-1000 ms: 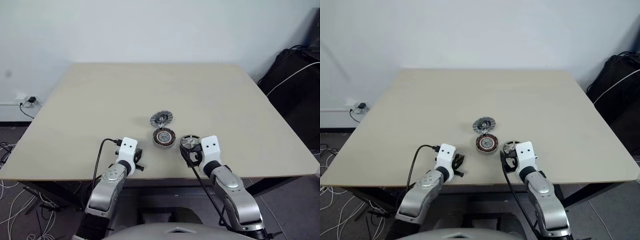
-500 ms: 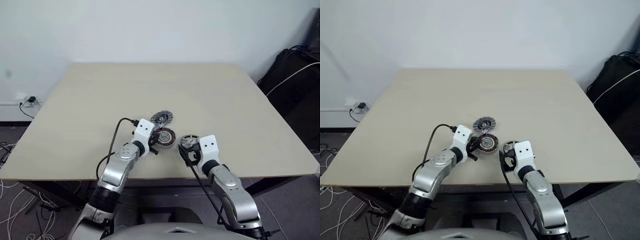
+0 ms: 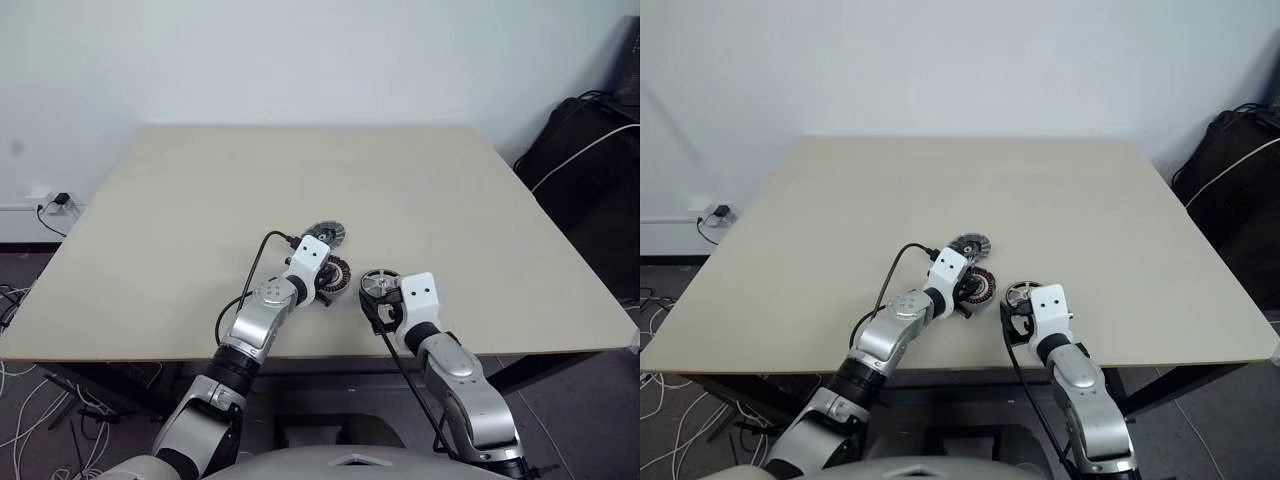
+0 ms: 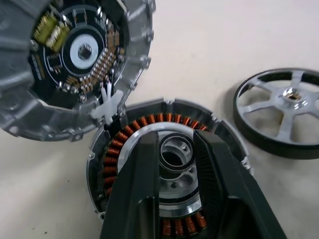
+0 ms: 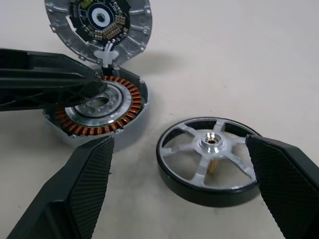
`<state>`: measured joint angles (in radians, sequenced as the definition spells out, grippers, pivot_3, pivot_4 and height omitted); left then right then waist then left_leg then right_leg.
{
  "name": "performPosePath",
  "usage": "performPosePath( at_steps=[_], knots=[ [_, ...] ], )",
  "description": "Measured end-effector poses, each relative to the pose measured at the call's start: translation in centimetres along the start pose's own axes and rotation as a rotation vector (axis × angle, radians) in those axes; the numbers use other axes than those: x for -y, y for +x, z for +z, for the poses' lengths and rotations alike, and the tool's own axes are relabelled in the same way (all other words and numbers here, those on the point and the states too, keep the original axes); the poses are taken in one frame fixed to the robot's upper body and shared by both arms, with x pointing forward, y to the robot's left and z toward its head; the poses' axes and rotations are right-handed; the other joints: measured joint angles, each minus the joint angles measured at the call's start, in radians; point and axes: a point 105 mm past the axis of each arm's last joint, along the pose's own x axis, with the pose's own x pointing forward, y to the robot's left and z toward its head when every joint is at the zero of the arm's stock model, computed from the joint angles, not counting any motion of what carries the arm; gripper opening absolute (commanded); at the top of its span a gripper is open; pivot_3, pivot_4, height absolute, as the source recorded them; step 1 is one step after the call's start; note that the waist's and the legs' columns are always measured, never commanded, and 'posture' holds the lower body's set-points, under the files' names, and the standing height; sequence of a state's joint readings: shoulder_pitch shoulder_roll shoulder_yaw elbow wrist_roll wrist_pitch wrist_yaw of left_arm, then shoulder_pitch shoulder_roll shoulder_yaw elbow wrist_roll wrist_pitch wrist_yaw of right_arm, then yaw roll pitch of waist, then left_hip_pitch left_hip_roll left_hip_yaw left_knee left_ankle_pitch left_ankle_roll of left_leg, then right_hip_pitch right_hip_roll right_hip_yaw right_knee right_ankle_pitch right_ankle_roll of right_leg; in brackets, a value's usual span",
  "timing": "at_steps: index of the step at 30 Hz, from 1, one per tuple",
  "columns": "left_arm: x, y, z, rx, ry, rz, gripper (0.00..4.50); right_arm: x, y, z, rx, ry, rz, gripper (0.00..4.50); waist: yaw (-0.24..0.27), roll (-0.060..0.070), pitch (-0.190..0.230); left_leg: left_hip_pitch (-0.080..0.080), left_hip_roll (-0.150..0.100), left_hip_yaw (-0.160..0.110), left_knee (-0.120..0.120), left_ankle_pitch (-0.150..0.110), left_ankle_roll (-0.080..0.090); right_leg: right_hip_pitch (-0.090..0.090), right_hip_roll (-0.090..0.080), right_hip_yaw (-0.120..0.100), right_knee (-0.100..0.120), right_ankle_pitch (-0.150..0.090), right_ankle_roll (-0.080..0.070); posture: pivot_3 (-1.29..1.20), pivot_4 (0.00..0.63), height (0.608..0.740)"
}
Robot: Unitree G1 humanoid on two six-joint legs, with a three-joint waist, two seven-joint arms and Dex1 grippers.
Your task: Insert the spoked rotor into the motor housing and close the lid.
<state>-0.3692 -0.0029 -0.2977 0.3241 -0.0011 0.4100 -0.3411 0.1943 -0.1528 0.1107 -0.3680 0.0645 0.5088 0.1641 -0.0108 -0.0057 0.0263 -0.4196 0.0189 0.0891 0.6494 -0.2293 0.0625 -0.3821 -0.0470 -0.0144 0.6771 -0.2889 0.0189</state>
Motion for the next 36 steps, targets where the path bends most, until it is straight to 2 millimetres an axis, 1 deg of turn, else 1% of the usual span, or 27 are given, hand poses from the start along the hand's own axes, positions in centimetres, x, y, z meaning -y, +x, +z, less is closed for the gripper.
performPosePath(
  at_steps=[6,8,11,15,18,19,21,23,28,29,30,36],
  knots=[
    [-0.3,0.2,-0.3,-0.011,0.018,0.021,0.67,0.2,-0.1,-0.2,-0.006,0.004,-0.015,4.5,0.0,0.0,0.0,0.0,0.0,0.0,0.0,0.0,0.0,0.0,0.0,0.0,0.0,0.0,0.0,0.0,0.0,0.74],
    [-0.4,0.2,-0.2,-0.007,0.018,0.025,1.39,0.2,-0.1,-0.2,-0.005,0.004,-0.015,4.5,0.0,0.0,0.0,0.0,0.0,0.0,0.0,0.0,0.0,0.0,0.0,0.0,0.0,0.0,0.0,0.0,0.0,0.74],
    [-0.6,0.2,-0.3,-0.007,0.012,0.03,2.25,0.2,-0.1,-0.2,-0.005,0.004,-0.015,4.5,0.0,0.0,0.0,0.0,0.0,0.0,0.0,0.0,0.0,0.0,0.0,0.0,0.0,0.0,0.0,0.0,0.0,0.74],
    [-0.5,0.1,-0.2,-0.002,0.006,0.019,3.58,0.2,-0.1,-0.2,-0.004,0.004,-0.014,4.5,0.0,0.0,0.0,0.0,0.0,0.0,0.0,0.0,0.0,0.0,0.0,0.0,0.0,0.0,0.0,0.0,0.0,0.74],
    [-0.1,-0.4,0.3,0.039,-0.023,-0.01,3.58,0.2,-0.1,-0.1,-0.002,0.003,-0.014,4.5,-0.001,0.0,0.0,0.0,0.0,0.0,0.0,0.0,0.0,0.0,0.0,0.0,0.0,0.0,0.0,0.0,0.0,0.74],
    [0.0,-0.7,0.6,0.063,-0.037,-0.017,3.41,0.1,-0.1,-0.1,-0.001,0.003,-0.014,4.5,-0.001,0.0,0.0,0.0,0.0,0.0,0.0,0.0,0.0,0.0,0.0,0.001,0.0,0.0,0.0,0.0,0.0,0.74],
    [0.0,-1.4,1.3,0.106,-0.061,-0.015,2.91,0.2,-0.1,-0.1,0.0,0.003,-0.014,4.5,-0.001,0.0,0.0,0.0,0.0,0.0,0.0,0.0,0.0,0.0,0.0,0.0,0.0,0.0,-0.001,0.0,0.0,0.74],
    [-0.1,-2.3,1.6,0.133,-0.069,-0.014,2.21,0.2,-0.1,0.0,0.001,0.002,-0.014,4.5,-0.002,0.0,0.0,0.0,0.0,0.0,0.0,0.0,0.0,0.0,-0.001,0.001,0.0,0.0,-0.001,0.0,0.0,0.74],
    [-0.3,-4.4,0.5,0.133,-0.084,0.011,0.58,0.1,-0.1,0.0,0.002,0.0,-0.011,4.5,-0.002,0.001,0.0,0.001,0.0,0.0,0.0,0.0,0.0,0.0,-0.001,0.001,0.0,0.0,-0.001,0.0,0.0,0.74],
    [-0.4,-4.9,0.3,0.136,-0.09,0.022,0.19,0.1,0.0,0.1,0.005,-0.001,-0.006,4.5,-0.002,0.001,0.0,0.001,0.0,0.0,0.0,0.0,0.0,0.0,-0.001,0.001,0.0,0.0,-0.001,0.0,0.0,0.74],
    [-0.4,-5.2,0.2,0.137,-0.092,0.032,0.03,0.1,0.1,0.3,0.009,-0.002,-0.002,4.5,-0.002,0.001,0.0,0.001,0.0,0.0,0.0,0.0,0.0,0.001,-0.001,0.001,0.0,0.0,-0.001,0.0,0.0,0.74],
    [-0.9,-7.7,-0.5,0.188,-0.12,0.102,0.03,-0.5,0.9,1.7,0.028,-0.025,0.032,4.5,-0.003,0.001,-0.001,0.001,0.0,0.0,0.0,0.0,0.0,0.0,-0.002,0.001,0.0,0.0,-0.001,0.0,0.0,0.74]
  ],
)
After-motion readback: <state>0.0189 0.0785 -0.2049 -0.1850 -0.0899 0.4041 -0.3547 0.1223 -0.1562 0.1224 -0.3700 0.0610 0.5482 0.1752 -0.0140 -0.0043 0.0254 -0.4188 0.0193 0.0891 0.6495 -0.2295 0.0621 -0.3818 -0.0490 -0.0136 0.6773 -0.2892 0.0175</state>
